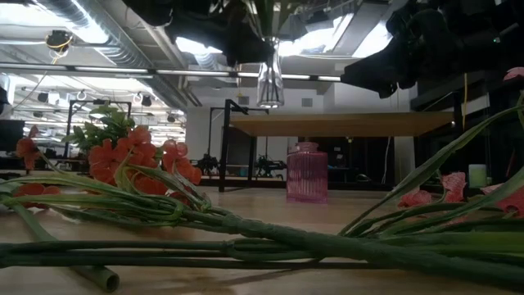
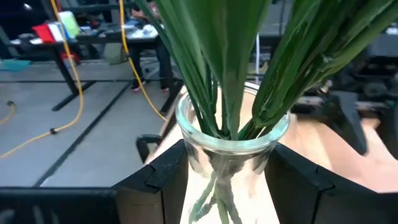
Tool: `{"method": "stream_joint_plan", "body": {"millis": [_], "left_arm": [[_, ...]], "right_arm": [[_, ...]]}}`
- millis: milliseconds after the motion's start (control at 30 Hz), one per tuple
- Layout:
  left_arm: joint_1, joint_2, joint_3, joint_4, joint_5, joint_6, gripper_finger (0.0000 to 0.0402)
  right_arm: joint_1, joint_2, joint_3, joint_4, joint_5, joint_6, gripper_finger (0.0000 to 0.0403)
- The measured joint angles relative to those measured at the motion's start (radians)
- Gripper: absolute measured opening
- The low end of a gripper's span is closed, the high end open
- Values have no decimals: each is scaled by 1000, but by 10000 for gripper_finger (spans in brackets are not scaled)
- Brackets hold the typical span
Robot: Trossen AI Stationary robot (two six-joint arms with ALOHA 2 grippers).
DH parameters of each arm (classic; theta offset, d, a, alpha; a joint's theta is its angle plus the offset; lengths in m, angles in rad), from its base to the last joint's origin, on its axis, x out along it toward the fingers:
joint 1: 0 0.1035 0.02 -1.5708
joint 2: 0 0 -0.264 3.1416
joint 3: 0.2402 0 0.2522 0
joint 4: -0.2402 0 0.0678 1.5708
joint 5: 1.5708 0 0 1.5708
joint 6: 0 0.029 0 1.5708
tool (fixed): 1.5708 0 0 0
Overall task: Pick and place flowers into a vace then onto a shelf
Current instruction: Put the transparent vase with the flowers on the shelf
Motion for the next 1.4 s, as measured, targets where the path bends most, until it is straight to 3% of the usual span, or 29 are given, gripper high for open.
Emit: {"method": "stream_joint_plan", "body": {"millis": [1000,1400], "left_arm": [[104,110,11,58,83,-68,176],[101,109,11,52,108,-64,201]], "right_arm": [[0,0,0,-7,0,-4,157],[0,0,0,-6,0,-6,157]]}}
